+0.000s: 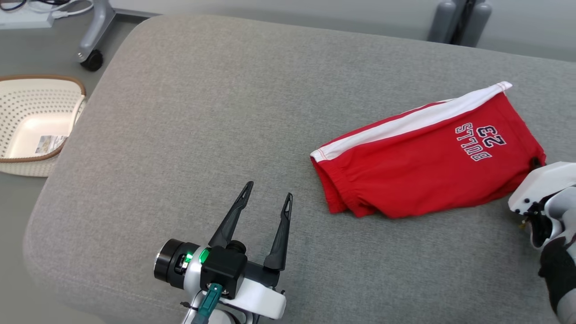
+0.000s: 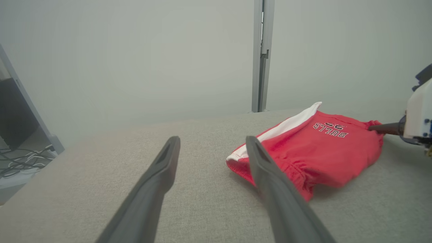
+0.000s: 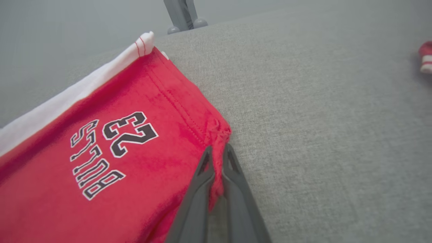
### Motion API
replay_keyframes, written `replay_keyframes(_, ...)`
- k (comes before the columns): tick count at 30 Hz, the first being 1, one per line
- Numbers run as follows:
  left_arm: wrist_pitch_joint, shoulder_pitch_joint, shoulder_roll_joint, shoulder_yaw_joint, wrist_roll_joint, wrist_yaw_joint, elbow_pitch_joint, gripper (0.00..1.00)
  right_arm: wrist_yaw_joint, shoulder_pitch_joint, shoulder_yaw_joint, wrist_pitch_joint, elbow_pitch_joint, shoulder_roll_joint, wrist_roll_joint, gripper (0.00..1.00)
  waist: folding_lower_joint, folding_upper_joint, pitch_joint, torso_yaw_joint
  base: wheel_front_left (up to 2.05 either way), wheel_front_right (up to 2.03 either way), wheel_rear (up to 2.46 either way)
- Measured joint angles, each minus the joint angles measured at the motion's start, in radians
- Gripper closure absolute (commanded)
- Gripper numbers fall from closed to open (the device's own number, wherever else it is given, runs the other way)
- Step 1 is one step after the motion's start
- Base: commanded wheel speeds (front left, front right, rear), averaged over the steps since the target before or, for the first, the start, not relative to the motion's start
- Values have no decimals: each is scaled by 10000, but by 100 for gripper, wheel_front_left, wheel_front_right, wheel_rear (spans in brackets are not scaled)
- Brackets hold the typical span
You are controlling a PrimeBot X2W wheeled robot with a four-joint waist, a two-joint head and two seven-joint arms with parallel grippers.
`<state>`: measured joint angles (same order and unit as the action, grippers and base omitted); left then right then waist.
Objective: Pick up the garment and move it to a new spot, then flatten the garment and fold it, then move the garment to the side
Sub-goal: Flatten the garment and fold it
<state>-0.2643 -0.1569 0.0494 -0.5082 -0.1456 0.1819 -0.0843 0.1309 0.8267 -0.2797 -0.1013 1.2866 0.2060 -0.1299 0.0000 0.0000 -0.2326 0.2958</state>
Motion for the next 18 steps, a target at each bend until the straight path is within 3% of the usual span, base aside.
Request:
replay_keyframes(10,0,112,-2,209,0,36,46,0,-2,-690,192,-1258,-228,-802,-941,100,0,0,312,-833,0,0,0)
replay_keyframes(18,0,283,-4,443,115,-2,77,0,0,-2132,1053,-1561,-1653,-1175,-2261,100,0,0,625,-1709,0,0,0)
